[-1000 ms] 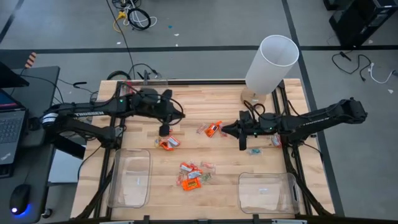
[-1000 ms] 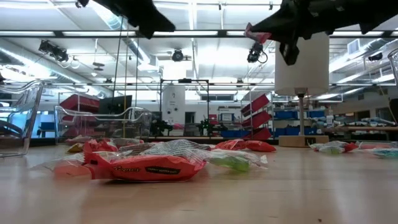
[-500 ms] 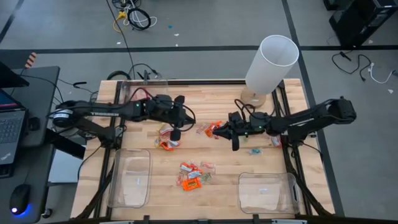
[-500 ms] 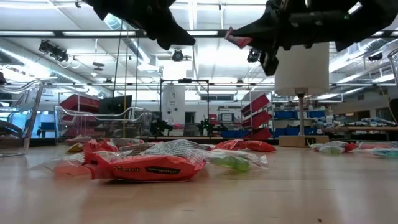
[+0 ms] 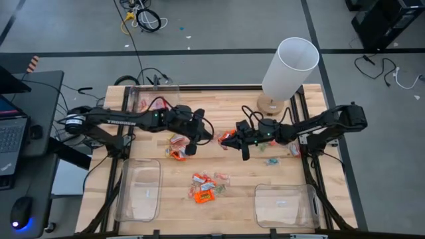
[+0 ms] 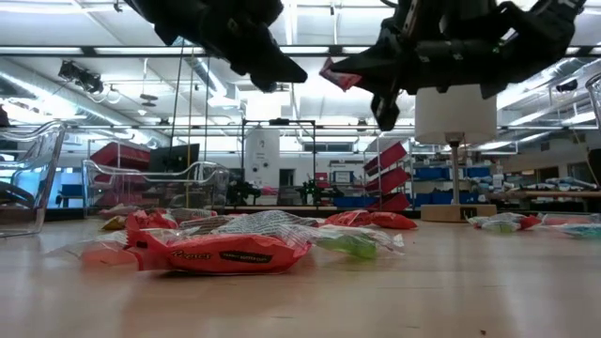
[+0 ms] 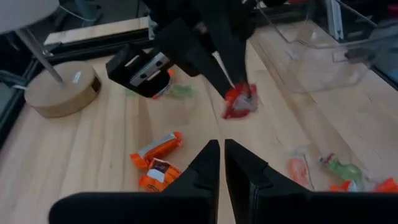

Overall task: Sort candy
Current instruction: Put the red candy into the top left transparent bin

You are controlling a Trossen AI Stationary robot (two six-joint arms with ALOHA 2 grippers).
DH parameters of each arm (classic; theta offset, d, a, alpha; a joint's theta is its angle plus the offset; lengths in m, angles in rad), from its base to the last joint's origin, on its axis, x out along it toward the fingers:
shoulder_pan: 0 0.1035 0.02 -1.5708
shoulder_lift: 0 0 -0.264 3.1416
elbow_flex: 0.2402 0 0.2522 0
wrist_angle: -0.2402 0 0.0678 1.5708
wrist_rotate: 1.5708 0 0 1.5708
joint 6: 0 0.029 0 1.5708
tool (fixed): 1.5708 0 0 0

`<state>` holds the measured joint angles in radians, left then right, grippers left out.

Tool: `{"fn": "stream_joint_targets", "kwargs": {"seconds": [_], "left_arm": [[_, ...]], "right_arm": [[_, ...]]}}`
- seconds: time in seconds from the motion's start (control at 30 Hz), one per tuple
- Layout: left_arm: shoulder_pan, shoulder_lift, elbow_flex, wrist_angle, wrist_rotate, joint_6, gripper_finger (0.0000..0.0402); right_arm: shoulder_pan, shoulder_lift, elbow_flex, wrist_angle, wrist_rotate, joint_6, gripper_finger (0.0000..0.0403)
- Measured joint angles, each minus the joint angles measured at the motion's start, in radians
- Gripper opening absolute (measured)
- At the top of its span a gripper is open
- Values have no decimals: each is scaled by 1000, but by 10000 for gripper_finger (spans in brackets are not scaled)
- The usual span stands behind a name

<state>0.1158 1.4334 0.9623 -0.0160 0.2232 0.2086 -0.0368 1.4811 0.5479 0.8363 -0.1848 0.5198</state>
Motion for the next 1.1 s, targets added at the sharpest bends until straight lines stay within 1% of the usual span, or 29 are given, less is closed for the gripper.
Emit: {"fn": "stream_joint_targets", "kwargs": {"seconds": [0.17,0.33,0.43,0.6,0.87,0.97,1.1], "left_arm": [[0,32,0,-5,25,-5,51],[0,39,0,-61,144,20,88],[0,40,0,-77,185,24,109],[0,40,0,-47,171,19,125],[0,40,0,-25,167,19,127],[0,40,0,-26,128,18,127],[0,40,0,-26,121,20,127]], "right_arm": [[-2,63,61,-28,-70,-5,7],[-10,77,98,-117,-102,0,7],[-10,77,108,-157,-106,-2,7],[-13,77,108,-159,-108,-2,7],[-13,77,108,-153,-110,-7,7],[-13,77,108,-149,-129,-7,7],[-13,77,108,-140,-129,-14,7]]}}
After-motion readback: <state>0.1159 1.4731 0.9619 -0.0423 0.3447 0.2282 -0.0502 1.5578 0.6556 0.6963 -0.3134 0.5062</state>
